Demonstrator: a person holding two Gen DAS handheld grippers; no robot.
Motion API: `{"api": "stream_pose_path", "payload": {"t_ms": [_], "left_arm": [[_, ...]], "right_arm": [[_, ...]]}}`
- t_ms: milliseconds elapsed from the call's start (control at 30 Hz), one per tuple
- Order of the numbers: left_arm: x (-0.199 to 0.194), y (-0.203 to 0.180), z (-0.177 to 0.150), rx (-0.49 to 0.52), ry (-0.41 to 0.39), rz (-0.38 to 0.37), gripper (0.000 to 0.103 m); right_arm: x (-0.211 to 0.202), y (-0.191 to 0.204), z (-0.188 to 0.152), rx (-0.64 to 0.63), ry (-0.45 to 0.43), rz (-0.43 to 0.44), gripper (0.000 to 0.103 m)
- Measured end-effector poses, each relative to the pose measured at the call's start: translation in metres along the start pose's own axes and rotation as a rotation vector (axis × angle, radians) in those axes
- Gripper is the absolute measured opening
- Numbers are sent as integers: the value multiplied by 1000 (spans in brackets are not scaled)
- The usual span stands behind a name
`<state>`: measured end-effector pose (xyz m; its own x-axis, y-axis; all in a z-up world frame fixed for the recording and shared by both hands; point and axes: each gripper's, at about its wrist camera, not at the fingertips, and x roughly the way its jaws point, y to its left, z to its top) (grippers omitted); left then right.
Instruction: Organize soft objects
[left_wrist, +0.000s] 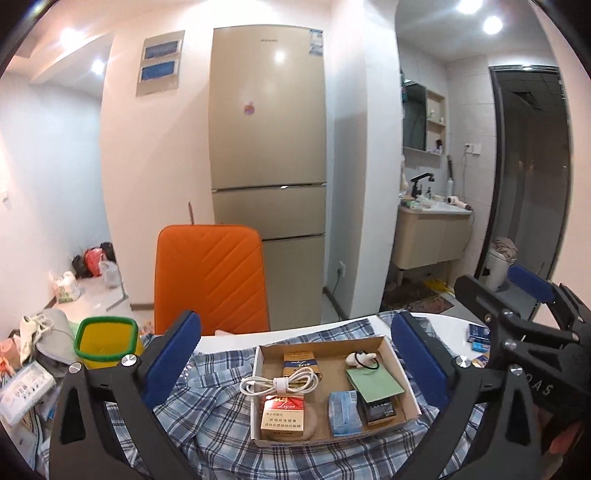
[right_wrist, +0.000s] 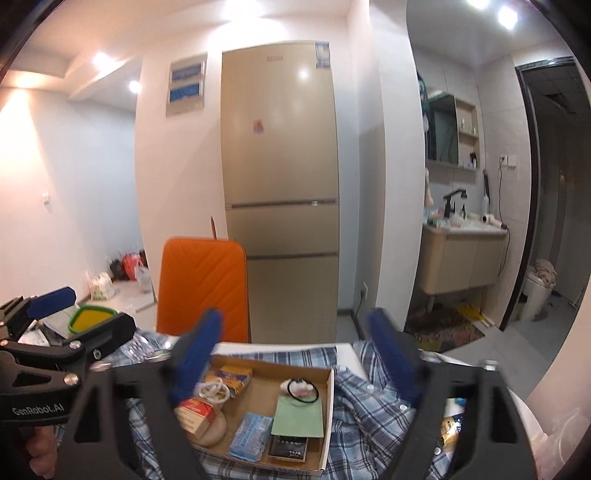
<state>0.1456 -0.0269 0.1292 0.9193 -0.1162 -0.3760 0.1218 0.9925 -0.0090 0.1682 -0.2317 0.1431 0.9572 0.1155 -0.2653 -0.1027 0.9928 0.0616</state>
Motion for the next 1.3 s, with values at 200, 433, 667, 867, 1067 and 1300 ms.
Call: {"api": "stream_pose_path", "payload": {"t_ms": [200, 433, 667, 867, 1067, 1300], "left_arm": [[-22, 1, -1, 8, -50, 31, 102], [-36, 8, -14, -35, -57, 40, 102], [-45, 10, -50, -48, -41, 28, 102], [-52, 8, -81, -30, -50, 41, 102], [-42, 13, -111, -54, 0, 47, 102], [-30, 15, -146, -48, 43, 63, 102]], "right_arm": [[-31, -10, -1, 13, -51, -7, 103], [-62, -8, -10, -42, -97, -28, 103], [-77, -4, -39, -61, -80, 9, 103], [-84, 0, -78, -80, -39, 6, 103], [-83, -8, -119, -43, 26, 2, 103], [-80, -8, -147, -56, 59, 2, 103]]}}
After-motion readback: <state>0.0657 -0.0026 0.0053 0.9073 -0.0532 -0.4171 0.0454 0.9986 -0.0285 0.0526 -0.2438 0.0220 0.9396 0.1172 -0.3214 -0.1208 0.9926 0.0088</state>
